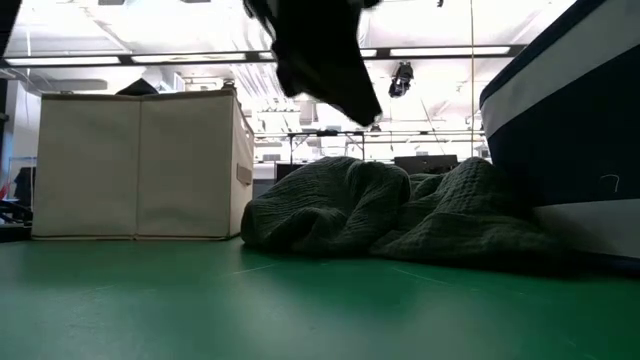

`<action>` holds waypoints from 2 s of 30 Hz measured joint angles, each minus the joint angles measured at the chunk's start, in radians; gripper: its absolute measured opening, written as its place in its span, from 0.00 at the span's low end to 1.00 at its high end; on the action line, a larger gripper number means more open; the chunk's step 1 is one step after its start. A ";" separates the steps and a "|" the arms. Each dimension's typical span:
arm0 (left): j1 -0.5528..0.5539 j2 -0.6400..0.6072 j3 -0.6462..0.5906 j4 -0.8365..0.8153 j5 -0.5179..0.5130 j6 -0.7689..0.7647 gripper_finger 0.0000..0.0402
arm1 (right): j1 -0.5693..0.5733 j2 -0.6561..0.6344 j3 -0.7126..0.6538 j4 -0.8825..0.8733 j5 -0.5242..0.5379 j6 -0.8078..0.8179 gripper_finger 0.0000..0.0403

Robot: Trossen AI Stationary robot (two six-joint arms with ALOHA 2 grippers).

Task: Sort clothes
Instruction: Put the green cloth into the white bin

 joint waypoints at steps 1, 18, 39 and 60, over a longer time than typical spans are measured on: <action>0.005 0.016 0.013 -0.011 -0.004 0.004 0.21 | 0.000 0.000 0.000 0.001 0.000 0.004 0.50; 0.076 0.120 0.053 0.034 -0.282 -0.020 0.71 | 0.000 0.001 -0.001 0.022 -0.009 0.018 0.50; 0.160 0.303 0.018 0.153 -0.009 -0.163 0.69 | 0.000 0.001 -0.001 0.025 -0.017 0.018 0.50; 0.156 0.161 0.004 0.025 0.052 -0.161 0.01 | 0.001 0.001 -0.002 0.083 -0.031 0.007 0.50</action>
